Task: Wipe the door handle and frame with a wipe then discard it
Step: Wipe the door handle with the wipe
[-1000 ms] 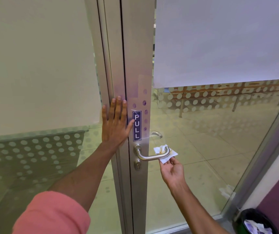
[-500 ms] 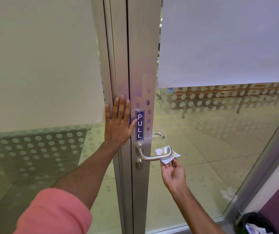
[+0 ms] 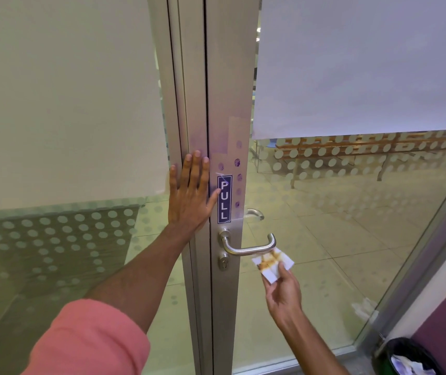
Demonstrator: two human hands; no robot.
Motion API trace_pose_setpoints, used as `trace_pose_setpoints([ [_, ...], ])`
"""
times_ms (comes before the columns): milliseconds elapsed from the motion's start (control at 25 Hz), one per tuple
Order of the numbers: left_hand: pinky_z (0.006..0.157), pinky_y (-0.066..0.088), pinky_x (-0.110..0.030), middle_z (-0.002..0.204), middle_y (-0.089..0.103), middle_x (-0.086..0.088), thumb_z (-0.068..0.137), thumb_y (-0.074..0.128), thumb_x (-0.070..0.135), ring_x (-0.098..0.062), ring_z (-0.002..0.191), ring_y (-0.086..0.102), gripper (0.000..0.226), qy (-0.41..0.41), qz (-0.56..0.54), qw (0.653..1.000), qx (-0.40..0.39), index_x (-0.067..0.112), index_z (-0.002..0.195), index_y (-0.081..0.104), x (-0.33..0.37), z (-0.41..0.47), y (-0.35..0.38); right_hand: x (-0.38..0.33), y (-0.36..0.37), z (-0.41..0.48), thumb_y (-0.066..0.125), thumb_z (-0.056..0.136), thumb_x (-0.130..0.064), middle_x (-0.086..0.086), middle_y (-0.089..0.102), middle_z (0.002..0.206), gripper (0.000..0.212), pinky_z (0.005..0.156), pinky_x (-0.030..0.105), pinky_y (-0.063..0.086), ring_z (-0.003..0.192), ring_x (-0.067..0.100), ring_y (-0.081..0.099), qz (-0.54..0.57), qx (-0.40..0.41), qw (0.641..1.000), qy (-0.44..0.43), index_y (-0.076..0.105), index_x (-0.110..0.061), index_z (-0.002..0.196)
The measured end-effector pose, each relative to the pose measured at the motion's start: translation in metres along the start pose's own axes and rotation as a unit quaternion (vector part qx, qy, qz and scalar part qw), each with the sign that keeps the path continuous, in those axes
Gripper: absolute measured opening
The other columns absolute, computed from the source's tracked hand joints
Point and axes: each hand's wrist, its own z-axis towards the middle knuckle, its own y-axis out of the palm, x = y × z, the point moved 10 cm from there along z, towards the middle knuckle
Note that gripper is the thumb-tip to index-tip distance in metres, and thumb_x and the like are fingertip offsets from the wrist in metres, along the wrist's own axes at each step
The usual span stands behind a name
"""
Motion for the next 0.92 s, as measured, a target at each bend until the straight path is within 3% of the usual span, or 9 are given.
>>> trace_pose_setpoints([
  [80, 0.122, -0.014, -0.047, 0.161, -0.027, -0.008, 0.099, 0.031, 0.060, -0.024, 0.151, -0.019, 0.086, -0.002, -0.004, 1.000, -0.003, 0.010, 0.155, -0.013, 0.000, 0.001, 0.000, -0.032, -0.001, 0.004, 0.041, 0.102, -0.008, 0.001, 0.076, 0.091, 0.028, 0.083, 0.031, 0.057, 0.084, 0.011, 0.072, -0.100, 0.010, 0.991, -0.093, 0.058, -0.002, 0.123],
  [160, 0.122, -0.014, -0.047, 0.162, -0.025, -0.008, 0.099, 0.032, 0.059, -0.024, 0.151, -0.018, 0.086, -0.001, -0.003, 1.000, 0.002, 0.010, 0.155, -0.012, 0.001, 0.000, -0.001, -0.064, 0.026, 0.003, 0.041, 0.102, -0.011, 0.001, 0.071, 0.113, 0.032, 0.095, 0.026, 0.048, 0.104, 0.010, 0.065, -0.292, -0.036, 0.934, -0.202, 0.058, -0.007, 0.130],
  [280, 0.122, -0.014, -0.047, 0.162, -0.024, -0.008, 0.099, 0.032, 0.059, -0.024, 0.151, -0.017, 0.086, -0.001, -0.006, 1.000, 0.002, 0.010, 0.155, -0.011, 0.000, 0.001, -0.001, -0.074, 0.072, -0.004, 0.042, 0.103, -0.016, -0.006, 0.056, 0.135, 0.036, 0.107, 0.027, 0.037, 0.127, 0.006, 0.048, -0.560, -0.110, 0.759, -0.312, 0.054, -0.018, 0.136],
  [360, 0.122, -0.014, -0.047, 0.162, -0.024, -0.008, 0.099, 0.032, 0.059, -0.024, 0.151, -0.017, 0.086, -0.001, -0.006, 1.000, 0.000, 0.010, 0.155, -0.011, 0.000, 0.001, 0.000, -0.058, 0.084, -0.003, 0.043, 0.102, -0.016, -0.003, 0.048, 0.144, 0.039, 0.113, 0.031, 0.032, 0.137, 0.010, 0.036, -0.675, -0.173, 0.637, -0.329, 0.048, -0.017, 0.141],
  [480, 0.122, -0.014, -0.047, 0.162, -0.025, -0.008, 0.099, 0.033, 0.059, -0.023, 0.151, -0.018, 0.087, -0.001, -0.005, 1.000, -0.003, 0.010, 0.155, -0.011, 0.000, 0.001, 0.001, -0.043, 0.079, -0.004, 0.038, 0.104, -0.022, -0.004, 0.035, 0.154, 0.044, 0.118, 0.033, 0.026, 0.147, 0.010, 0.017, -0.749, -0.223, 0.521, -0.343, 0.037, -0.017, 0.147],
  [600, 0.122, -0.015, -0.047, 0.161, -0.026, -0.008, 0.099, 0.032, 0.060, -0.023, 0.151, -0.019, 0.088, -0.004, -0.006, 1.000, -0.009, 0.010, 0.155, -0.013, -0.001, 0.000, 0.002, -0.035, 0.074, -0.022, 0.031, 0.104, -0.022, -0.001, 0.028, 0.157, 0.047, 0.121, 0.033, 0.016, 0.148, 0.011, 0.014, -0.773, -0.246, 0.418, -0.410, 0.027, -0.012, 0.150],
  [760, 0.122, -0.013, -0.047, 0.161, -0.028, -0.007, 0.099, 0.033, 0.060, -0.023, 0.150, -0.021, 0.087, -0.003, -0.012, 1.000, -0.016, 0.010, 0.155, -0.011, 0.000, 0.001, 0.001, -0.004, 0.078, -0.041, 0.025, 0.102, -0.033, 0.006, 0.029, 0.156, 0.054, 0.119, 0.037, 0.015, 0.146, 0.020, 0.022, -0.789, -0.235, 0.350, -0.447, 0.030, -0.005, 0.149],
  [920, 0.122, -0.015, -0.046, 0.159, -0.032, -0.007, 0.100, 0.033, 0.059, -0.022, 0.150, -0.024, 0.086, -0.009, -0.013, 1.000, -0.024, 0.010, 0.154, -0.012, 0.000, 0.001, 0.000, 0.003, 0.087, -0.047, 0.032, 0.101, -0.033, 0.007, 0.040, 0.151, 0.052, 0.119, 0.039, 0.019, 0.142, 0.022, 0.034, -0.782, -0.229, 0.344, -0.467, 0.039, -0.006, 0.145],
])
